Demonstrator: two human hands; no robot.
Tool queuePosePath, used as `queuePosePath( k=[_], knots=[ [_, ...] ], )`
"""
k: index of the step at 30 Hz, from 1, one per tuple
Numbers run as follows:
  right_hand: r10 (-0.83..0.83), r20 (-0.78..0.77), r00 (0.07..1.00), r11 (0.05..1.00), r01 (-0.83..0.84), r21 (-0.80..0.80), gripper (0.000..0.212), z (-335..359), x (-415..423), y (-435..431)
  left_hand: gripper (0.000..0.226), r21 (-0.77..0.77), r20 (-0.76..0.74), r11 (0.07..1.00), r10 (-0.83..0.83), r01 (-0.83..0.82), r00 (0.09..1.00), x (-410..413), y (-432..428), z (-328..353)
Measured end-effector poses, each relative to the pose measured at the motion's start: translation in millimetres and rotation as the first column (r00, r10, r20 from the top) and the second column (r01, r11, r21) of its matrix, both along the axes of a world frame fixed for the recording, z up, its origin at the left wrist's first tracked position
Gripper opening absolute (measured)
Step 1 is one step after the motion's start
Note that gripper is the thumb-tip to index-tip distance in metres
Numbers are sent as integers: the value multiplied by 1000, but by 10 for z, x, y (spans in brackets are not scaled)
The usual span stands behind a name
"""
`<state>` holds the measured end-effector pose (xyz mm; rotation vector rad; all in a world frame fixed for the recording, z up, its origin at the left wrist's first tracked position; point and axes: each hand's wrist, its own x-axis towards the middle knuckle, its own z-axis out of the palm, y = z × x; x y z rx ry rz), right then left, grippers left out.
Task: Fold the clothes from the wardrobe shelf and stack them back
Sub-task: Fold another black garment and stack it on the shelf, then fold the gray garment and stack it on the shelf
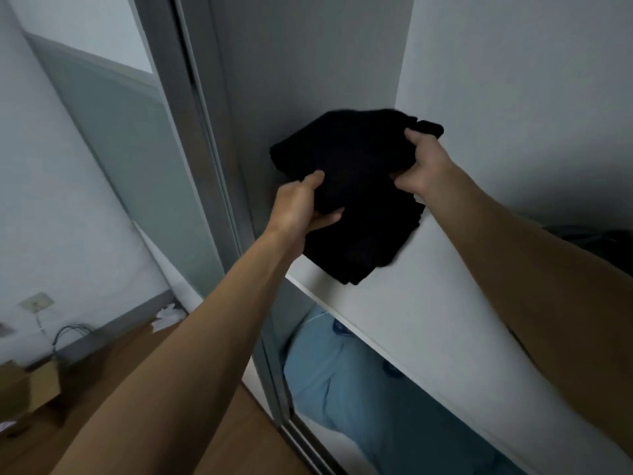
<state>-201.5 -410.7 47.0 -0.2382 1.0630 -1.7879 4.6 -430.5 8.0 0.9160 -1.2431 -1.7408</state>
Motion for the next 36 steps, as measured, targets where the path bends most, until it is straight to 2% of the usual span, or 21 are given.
queuePosePath(
  k=[2,3,4,5,6,7,8,9,10,12,14,17,19,21,24,27,29,31,32,34,36],
  knots=[
    [56,-268,962,945,35,324,25,-280,-227,-125,24,42,291,999,-17,5,957,7,-68,-158],
    [45,-427,903,912,137,386,29,-421,-343,-183,21,-36,409,999,40,-28,912,23,-103,-228],
    [16,-588,809,893,253,371,39,-543,-438,-239,18,-187,494,980,157,-73,855,43,-135,-279],
    [-3,-727,687,890,333,311,51,-626,-502,-280,19,-396,521,910,330,-119,787,54,-172,-309],
    [6,-826,563,898,360,252,57,-675,-537,-322,22,-614,462,777,495,-138,736,46,-190,-306],
    [39,-894,446,907,359,219,55,-709,-543,-367,19,-786,348,608,585,-112,732,14,-179,-265],
    [98,-937,334,910,351,220,47,-732,-540,-421,14,-888,269,459,588,-41,763,-48,-174,-225],
    [175,-958,225,902,354,248,38,-754,-533,-475,16,-929,288,359,557,87,779,-136,-190,-191],
    [249,-958,142,883,372,285,30,-761,-532,-527,26,-918,383,306,532,250,755,-233,-227,-174],
    [343,-936,76,849,401,343,20,-710,-530,-588,41,-793,608,361,521,491,599,-370,-302,-172],
    [319,-946,50,868,385,313,17,-595,-588,-653,49,-712,702,508,484,486,523,-418,-408,-182],
    [27,-994,110,948,313,60,16,-345,-724,-706,62,-660,725,669,447,342,523,-459,-564,-91],
    [-171,-968,181,963,237,-126,14,-213,-749,-730,62,-640,748,701,472,315,467,-501,-630,4],
    [-226,-960,164,958,215,-189,17,-186,-712,-783,49,-635,763,692,491,345,420,-548,-657,54],
    [-112,-990,89,962,258,-86,21,-361,-686,-919,34,-610,792,667,502,428,347,-619,-686,94],
    [77,-995,57,926,367,92,21,-572,-709,-986,37,-661,746,614,596,431,296,-651,-761,215],
    [99,-995,4,913,398,93,14,-660,-718,-1014,33,-732,668,526,680,433,303,-711,-825,306],
    [138,-986,-93,922,376,93,8,-762,-739,-1051,26,-735,658,464,665,494,354,-805,-854,270],
    [189,-974,-121,922,364,133,11,-816,-753,-1059,29,-681,715,475,596,558,365,-845,-850,181],
    [317,-941,-118,898,357,258,22,-920,-793,-1074,47,-502,855,554,435,664,284,-859,-828,-97],
    [398,-913,-92,872,348,345,33,-1014,-820,-1094,53,-462,881,589,387,663,271,-800,-888,-338]
  ],
)
